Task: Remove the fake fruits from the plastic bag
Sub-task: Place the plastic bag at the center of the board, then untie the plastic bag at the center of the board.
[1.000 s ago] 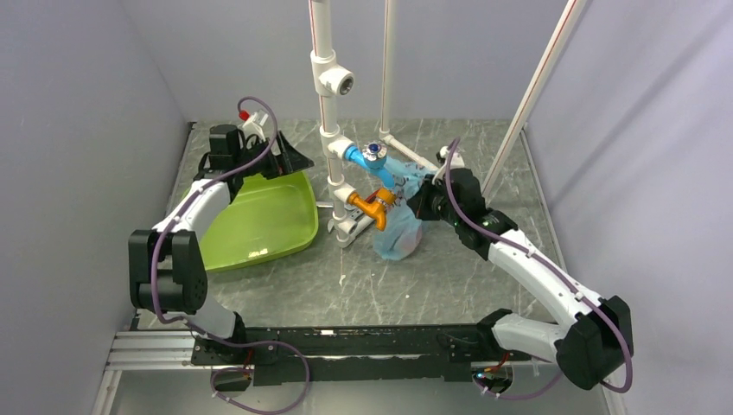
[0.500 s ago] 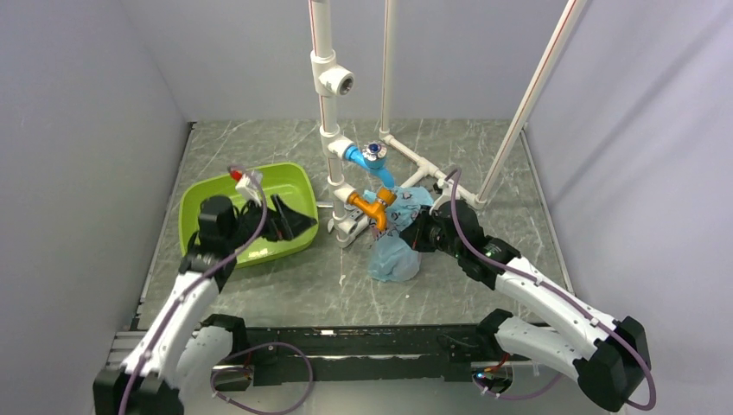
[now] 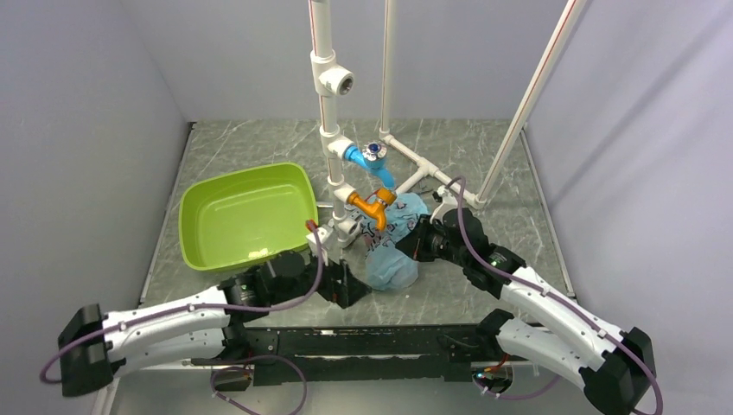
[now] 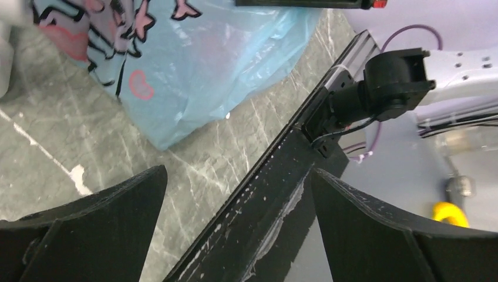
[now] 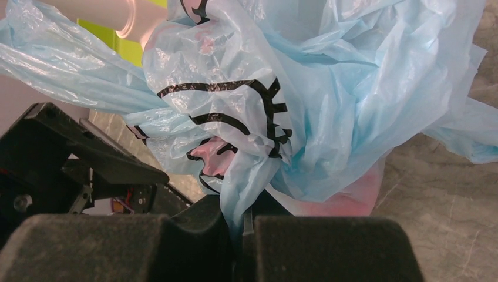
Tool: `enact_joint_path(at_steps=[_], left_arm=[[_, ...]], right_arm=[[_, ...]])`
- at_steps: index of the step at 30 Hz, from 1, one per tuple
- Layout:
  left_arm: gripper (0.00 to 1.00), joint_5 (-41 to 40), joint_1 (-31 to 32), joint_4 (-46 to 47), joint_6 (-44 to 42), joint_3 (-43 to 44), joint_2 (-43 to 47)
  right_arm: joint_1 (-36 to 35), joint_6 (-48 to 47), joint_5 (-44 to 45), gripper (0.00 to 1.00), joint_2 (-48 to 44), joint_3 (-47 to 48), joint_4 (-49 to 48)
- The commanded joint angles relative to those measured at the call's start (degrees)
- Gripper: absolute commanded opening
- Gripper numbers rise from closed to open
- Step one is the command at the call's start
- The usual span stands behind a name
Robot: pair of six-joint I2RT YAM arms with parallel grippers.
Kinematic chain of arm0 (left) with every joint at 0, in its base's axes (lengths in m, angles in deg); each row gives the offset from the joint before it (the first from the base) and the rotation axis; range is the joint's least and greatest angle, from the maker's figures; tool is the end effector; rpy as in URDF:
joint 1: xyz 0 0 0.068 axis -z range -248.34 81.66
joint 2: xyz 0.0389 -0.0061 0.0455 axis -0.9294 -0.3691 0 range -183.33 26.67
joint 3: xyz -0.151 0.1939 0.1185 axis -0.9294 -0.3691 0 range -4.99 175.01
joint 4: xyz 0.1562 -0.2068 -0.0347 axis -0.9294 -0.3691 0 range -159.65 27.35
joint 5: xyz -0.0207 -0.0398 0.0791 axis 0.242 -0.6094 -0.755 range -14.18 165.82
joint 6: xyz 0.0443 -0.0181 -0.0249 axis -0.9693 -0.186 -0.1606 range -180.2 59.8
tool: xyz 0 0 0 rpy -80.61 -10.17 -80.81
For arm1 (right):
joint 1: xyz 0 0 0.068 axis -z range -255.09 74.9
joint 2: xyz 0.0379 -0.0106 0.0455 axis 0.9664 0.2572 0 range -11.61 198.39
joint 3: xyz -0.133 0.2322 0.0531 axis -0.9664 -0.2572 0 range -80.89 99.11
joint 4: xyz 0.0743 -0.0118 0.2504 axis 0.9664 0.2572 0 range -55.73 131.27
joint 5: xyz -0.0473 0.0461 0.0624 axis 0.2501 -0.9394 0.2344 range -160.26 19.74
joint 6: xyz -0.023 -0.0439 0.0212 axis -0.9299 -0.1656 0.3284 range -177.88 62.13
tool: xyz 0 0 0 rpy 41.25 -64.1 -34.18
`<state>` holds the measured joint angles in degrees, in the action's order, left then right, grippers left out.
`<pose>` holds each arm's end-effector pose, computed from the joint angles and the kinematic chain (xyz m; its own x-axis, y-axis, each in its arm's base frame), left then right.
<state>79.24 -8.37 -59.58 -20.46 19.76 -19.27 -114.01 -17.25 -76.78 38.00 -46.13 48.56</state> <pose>0.0936 -0.1661 0.2365 -0.6904 -0.0811 -0.7189 0.5868 0.5185 -0.6220 0.1505 0.1267 0.2566 -0.7441 0.2308 -0.6269 -0.2856 0.7385 0.6108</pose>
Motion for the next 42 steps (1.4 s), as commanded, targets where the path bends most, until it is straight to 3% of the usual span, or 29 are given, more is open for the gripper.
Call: enact_joint_path(at_steps=[1, 4, 7, 12, 16, 20, 23, 27, 30, 37, 42], left_arm=[[0.99, -21.5, 12.4, 10.9, -7.3, 4.6, -5.2], [0.99, -31.6, 19.8, 13.8, -13.4, 7.5, -10.4], [1.00, -38.8, 23.2, 12.7, -16.1, 11.3, -15.1], [0.99, -37.4, 23.3, 6.0, -14.3, 15.7, -17.2], [0.99, -33.4, 23.3, 7.4, -12.7, 13.8, -14.5], [0.99, -33.3, 23.0, 4.4, -10.9, 15.1, -13.3], [0.99, -33.9, 23.0, 1.6, -9.9, 17.6, -14.3], [0.99, -33.1, 22.9, 2.4, -9.1, 17.7, -14.2], [0.98, -31.1, 22.2, 1.9, -7.8, 17.9, -14.2], [0.99, -30.9, 22.0, -2.7, -7.3, 21.3, -17.0], [0.99, -33.9, 22.0, -8.5, -6.5, 23.2, -17.5]], right_arm=[[-0.4, 1.6, -2.0, 0.09, -3.7, -0.4, 1.8], [-0.5, 1.8, -2.4, 0.15, -6.3, -1.2, 2.8], [-0.5, 0.5, -5.1, 0.30, -6.3, -1.3, 2.6], [-0.4, -2.4, -3.6, 0.55, -6.2, 1.5, 7.5], [-0.4, -3.2, 0.4, 0.73, -10.7, 1.7, 9.8], [-0.1, -3.0, 3.3, 0.79, -15.6, 1.9, 11.7], [-0.2, -3.0, 4.1, 0.73, -18.0, 1.6, 12.6], [-0.2, -5.5, 0.2, 0.47, -19.3, 1.0, 11.7], [-0.2, -5.2, -4.8, 0.37, -19.2, -0.1, 8.3], [-0.3, 6.9, -14.9, 0.00, -16.4, -6.7, -6.7], [-1.3, 20.7, -17.7, 0.00, -16.5, -12.6, -22.8]])
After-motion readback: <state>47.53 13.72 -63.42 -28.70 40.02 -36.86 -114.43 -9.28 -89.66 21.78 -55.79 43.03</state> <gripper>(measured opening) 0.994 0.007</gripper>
